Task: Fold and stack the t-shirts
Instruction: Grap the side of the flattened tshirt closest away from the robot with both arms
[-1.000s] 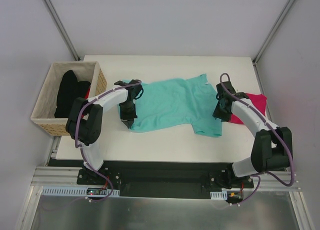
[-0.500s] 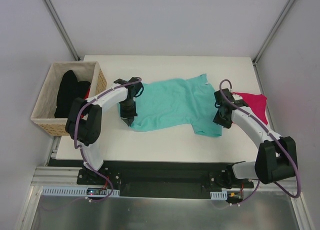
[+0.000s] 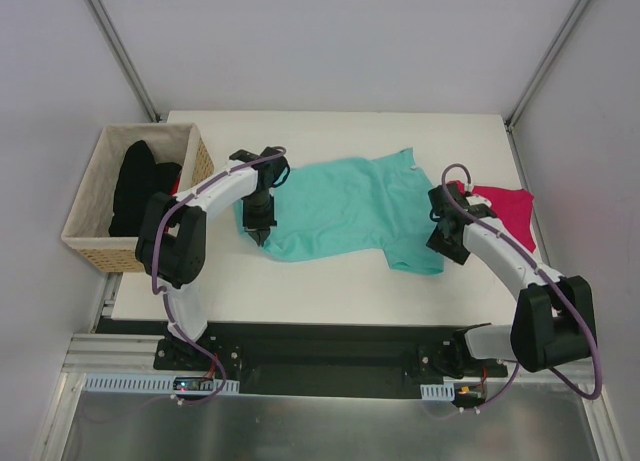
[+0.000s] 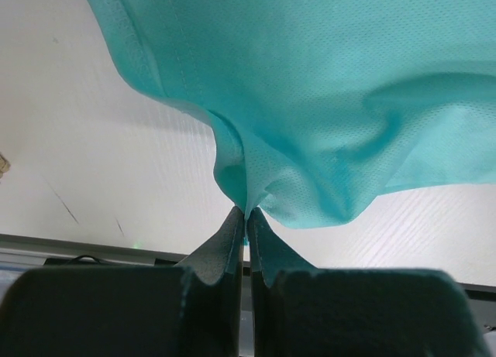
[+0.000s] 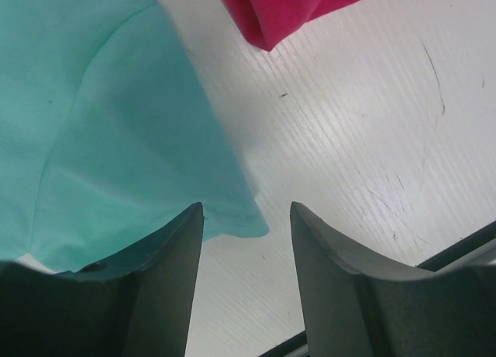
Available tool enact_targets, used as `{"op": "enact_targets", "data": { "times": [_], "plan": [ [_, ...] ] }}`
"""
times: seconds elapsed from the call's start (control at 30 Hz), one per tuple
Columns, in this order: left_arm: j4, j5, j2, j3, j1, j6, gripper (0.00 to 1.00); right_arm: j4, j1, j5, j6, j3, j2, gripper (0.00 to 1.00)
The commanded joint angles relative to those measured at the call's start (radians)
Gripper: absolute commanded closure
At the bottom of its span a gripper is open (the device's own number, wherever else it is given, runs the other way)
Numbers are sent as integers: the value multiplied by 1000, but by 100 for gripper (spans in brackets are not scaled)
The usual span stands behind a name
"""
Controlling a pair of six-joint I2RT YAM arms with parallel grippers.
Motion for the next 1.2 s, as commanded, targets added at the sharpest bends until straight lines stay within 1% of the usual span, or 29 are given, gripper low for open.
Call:
{"op": "enact_targets", "data": {
  "times": [0.0,0.13,0.4,0.63,0.83,1.13,1.17],
  "plan": [
    [-59,-21,-1,30,-1,10,100,16,5,3,45,-30,-10,48],
    [-70,-26,-1,31,-1,11,100,44,5,-22,65,-80,-19,48],
    [-98,-37,-10,33,-1,10,100,88,5,-44,82,-131,-19,49],
    [-110,-44,-25,11,-2,-3,100,121,5,-54,79,-148,9,51],
    [-118,-51,-41,-19,-2,-18,100,151,7,-70,74,-151,45,60],
    [-131,-55,-41,-24,-1,-27,100,176,5,-76,77,-165,72,63],
    [-131,-55,-39,-21,-2,-27,100,179,5,-77,82,-172,70,68]
  ]
}}
